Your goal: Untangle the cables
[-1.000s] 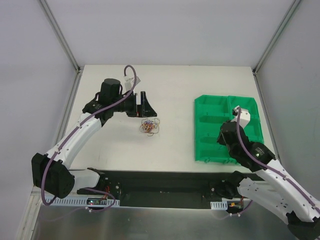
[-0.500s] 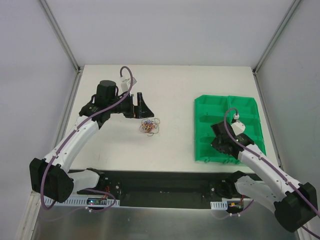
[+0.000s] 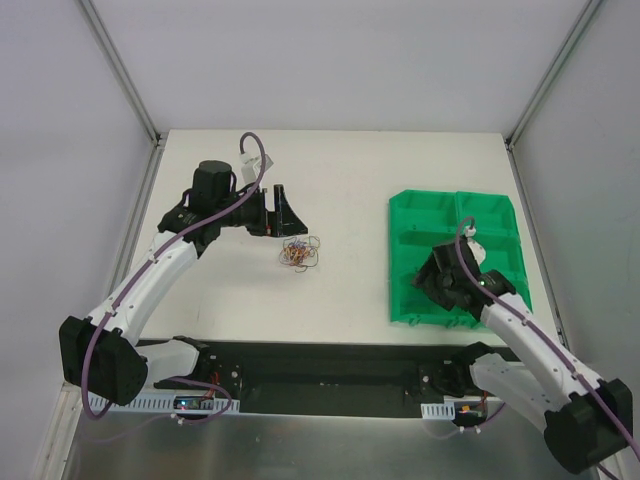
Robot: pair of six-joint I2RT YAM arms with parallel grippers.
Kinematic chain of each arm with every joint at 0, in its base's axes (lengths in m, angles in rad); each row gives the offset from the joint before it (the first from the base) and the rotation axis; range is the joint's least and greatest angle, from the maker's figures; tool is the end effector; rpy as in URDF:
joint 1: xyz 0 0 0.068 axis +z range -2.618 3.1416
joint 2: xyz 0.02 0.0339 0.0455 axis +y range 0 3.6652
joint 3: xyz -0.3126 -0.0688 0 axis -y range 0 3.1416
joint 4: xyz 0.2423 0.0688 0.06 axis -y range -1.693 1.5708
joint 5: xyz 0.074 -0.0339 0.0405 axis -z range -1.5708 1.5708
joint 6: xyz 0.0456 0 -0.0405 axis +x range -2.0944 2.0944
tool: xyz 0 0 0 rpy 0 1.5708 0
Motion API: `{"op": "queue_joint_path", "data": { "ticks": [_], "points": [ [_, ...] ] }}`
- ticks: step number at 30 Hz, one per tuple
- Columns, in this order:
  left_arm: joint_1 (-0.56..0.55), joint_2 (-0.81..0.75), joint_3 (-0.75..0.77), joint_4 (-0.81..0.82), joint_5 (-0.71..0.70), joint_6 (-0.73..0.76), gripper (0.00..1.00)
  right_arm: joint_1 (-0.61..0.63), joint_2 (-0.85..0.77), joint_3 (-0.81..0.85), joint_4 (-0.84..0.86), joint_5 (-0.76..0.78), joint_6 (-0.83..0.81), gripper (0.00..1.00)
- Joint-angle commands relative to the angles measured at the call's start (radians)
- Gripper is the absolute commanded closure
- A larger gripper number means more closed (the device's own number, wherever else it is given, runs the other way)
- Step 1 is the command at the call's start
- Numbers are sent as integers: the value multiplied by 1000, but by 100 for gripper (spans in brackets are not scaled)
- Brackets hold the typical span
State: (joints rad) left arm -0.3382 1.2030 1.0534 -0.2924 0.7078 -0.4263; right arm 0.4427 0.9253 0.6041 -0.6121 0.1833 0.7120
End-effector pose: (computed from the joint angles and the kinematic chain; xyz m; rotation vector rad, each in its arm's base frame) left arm 0.2301 -0.1124 0.3819 0.3881 2.0658 -1.1849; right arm 0.1405 0.0574 0.2481 0.4106 2.4663 0.2577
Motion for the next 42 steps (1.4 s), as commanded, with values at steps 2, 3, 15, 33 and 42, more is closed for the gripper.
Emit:
{"op": "queue_joint_path", "data": {
  "ticks": [2,3,15,33,42],
  "points": [
    [13,-6,-1,27,42,20,12,-10,-163,60,-147,47,-124,30],
    [16,-5,-3,27,42,20,12,-10,-180,68,-159,45,-138,26],
    [33,1,-3,29,44,24,12,-151,-129,163,-144,78,-348,34],
    [33,20,-1,30,67,21,12,-190,-146,-4,-115,-288,-166,99],
    [33,15,-3,32,61,24,12,-194,-94,135,-162,-122,-373,42]
  ]
}}
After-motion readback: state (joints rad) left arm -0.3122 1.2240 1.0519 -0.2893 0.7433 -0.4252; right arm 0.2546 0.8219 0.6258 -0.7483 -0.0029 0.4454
